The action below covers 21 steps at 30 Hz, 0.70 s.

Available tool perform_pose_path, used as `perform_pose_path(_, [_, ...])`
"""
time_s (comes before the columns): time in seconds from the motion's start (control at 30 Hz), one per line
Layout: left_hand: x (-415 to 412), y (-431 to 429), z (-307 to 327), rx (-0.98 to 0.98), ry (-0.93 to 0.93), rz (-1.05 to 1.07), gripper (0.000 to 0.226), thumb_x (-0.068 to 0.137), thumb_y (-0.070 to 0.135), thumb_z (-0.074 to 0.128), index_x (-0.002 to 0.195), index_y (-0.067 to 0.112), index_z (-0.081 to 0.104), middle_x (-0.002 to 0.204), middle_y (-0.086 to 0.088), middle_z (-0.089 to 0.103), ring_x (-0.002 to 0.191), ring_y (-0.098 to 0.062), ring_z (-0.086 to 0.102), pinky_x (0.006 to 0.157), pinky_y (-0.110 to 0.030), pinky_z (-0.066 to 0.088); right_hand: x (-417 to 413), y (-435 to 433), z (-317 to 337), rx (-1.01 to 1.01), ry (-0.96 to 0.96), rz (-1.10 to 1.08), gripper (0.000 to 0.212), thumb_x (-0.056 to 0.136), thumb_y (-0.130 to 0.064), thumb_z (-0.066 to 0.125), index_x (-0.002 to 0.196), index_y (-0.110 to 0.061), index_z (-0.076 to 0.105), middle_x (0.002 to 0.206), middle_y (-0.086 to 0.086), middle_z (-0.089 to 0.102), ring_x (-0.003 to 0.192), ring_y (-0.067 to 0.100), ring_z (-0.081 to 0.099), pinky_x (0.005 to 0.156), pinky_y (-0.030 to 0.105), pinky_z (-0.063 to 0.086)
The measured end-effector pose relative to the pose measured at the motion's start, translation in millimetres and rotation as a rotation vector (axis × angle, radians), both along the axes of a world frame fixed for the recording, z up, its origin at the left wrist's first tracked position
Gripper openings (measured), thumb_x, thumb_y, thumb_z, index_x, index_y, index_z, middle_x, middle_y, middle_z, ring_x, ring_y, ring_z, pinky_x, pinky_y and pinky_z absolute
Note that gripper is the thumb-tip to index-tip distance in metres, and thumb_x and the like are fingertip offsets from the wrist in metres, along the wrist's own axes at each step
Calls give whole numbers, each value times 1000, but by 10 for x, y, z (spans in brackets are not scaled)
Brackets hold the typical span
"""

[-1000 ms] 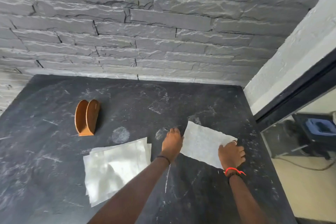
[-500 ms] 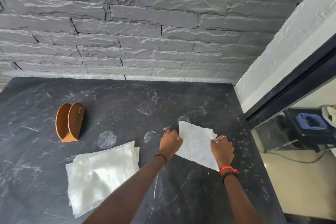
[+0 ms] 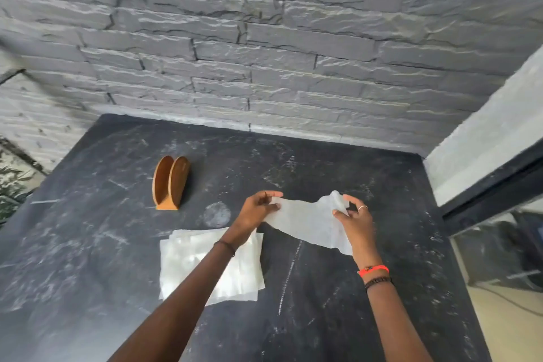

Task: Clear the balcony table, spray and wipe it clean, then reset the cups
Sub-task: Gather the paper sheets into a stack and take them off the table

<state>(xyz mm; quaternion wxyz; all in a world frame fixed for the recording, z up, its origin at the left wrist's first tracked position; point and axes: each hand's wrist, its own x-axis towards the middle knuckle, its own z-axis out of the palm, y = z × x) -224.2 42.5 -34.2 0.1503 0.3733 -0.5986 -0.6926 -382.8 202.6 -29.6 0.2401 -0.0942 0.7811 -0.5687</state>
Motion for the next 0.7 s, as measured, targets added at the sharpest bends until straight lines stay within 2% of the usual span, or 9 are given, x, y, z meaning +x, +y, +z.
perform_pose_path(0.1, [476,-114,67,-31,-2,64,22,90,0,60,109,10,68,102,6,66,83,-3,62,66,-8,47,259,-256,-5,-14,44,112,38,78,-1,67,110,-21,60,90,0,67,85,17,61,72,24,45])
perform_pose_path(0.17, [820,-139,103,-69,-14,119,23,91,2,60,110,9,69,110,7,65,88,-4,63,68,-10,49,496,-407,-5,-35,54,174,39,77,0,67,110,-20,60,83,-6,65,80,16,61,69,20,46])
perform_pose_path(0.27, [1288,-124,47,-127,-41,232,23,91,3,61,109,13,70,107,5,66,79,-1,63,68,-11,50,835,-565,-2,-103,34,219,40,77,5,67,110,-17,60,83,-1,65,73,11,60,60,8,45])
perform_pose_path(0.37, [1710,-103,-92,-208,-102,310,24,90,5,64,105,22,71,105,0,68,75,-5,61,68,-16,50,1128,-674,-62,-117,35,300,41,75,7,67,109,-15,61,87,5,67,72,10,60,58,8,44])
perform_pose_path(0.47, [1997,-72,-202,-302,-157,349,33,88,2,65,93,34,70,100,8,69,65,1,59,64,-10,46,1351,-723,-188,-62,53,374,42,73,6,70,107,-17,60,84,-1,66,67,-1,59,57,8,43])
perform_pose_path(0.57, [2199,-51,-317,-361,-227,391,42,86,1,66,85,43,66,89,22,69,69,-3,58,64,-10,44,1515,-740,-367,33,62,403,45,74,2,72,112,-18,59,89,9,64,75,16,57,59,8,40])
perform_pose_path(0.63, [2296,-32,-407,-371,-287,377,33,86,3,67,94,34,61,93,17,64,77,-9,57,65,-8,44,1582,-747,-487,78,86,427,47,73,3,72,114,-16,58,97,10,62,83,22,55,63,9,40])
perform_pose_path(0.7, [2356,-19,-503,-356,-350,356,33,85,7,70,106,27,54,91,11,59,78,-11,58,64,-8,45,1617,-739,-573,137,97,437,49,74,2,72,118,-14,58,105,8,63,93,23,57,69,17,39])
